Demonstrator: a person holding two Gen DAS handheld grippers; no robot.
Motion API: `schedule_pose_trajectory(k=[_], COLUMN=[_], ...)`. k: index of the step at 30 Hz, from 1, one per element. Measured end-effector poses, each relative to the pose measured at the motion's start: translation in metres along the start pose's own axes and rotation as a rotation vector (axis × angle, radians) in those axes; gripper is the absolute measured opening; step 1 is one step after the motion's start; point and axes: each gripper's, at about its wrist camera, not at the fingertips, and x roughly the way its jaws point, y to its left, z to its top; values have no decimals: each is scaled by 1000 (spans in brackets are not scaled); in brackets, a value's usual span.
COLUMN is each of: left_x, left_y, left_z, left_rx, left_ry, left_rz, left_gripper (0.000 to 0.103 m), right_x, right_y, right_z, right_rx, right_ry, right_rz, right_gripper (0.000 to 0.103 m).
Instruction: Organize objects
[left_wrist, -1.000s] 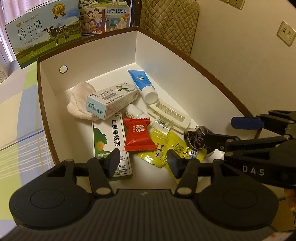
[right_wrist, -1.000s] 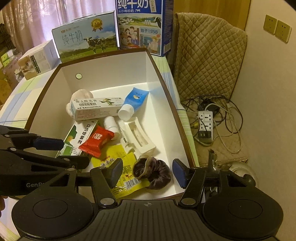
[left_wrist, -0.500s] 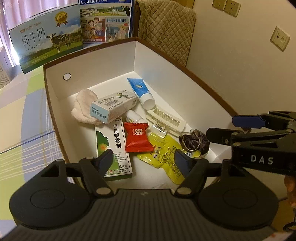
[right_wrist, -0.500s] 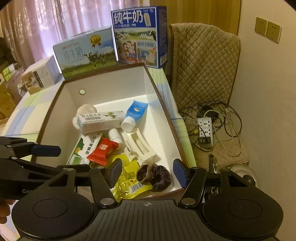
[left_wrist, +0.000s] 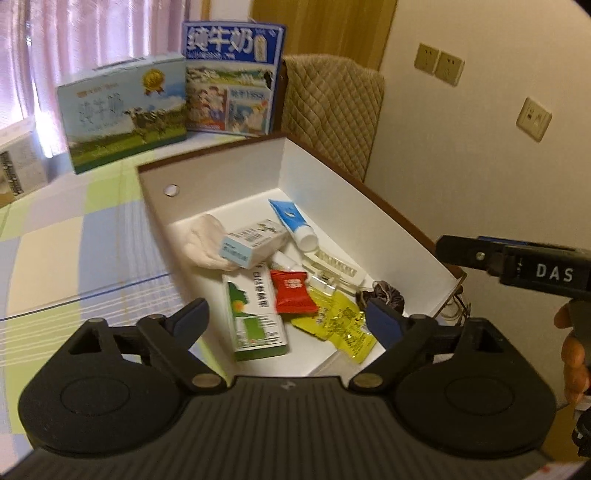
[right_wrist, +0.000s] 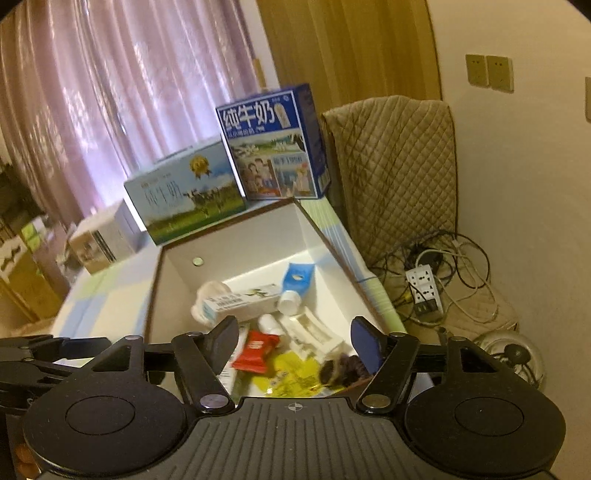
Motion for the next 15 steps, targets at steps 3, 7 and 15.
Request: schedule_pose_trajectory(k=[3, 7, 15], left_x=[-20, -47, -96], left_y=[12, 26, 58], left_z=[-7, -19, -51], left_rx=[-7, -15, -68], left_ry=[-31, -59, -90], left_rz=[18, 50, 118], left_gripper=[96, 99, 102], right_x=[-9, -18, -32], right_y=[14, 39, 91], right_z=[-9, -23, -51], right_rx=[-1, -26, -76], right_ry=[-3, 11, 44], right_rz=[8, 31, 116], right_gripper=[66, 67, 68])
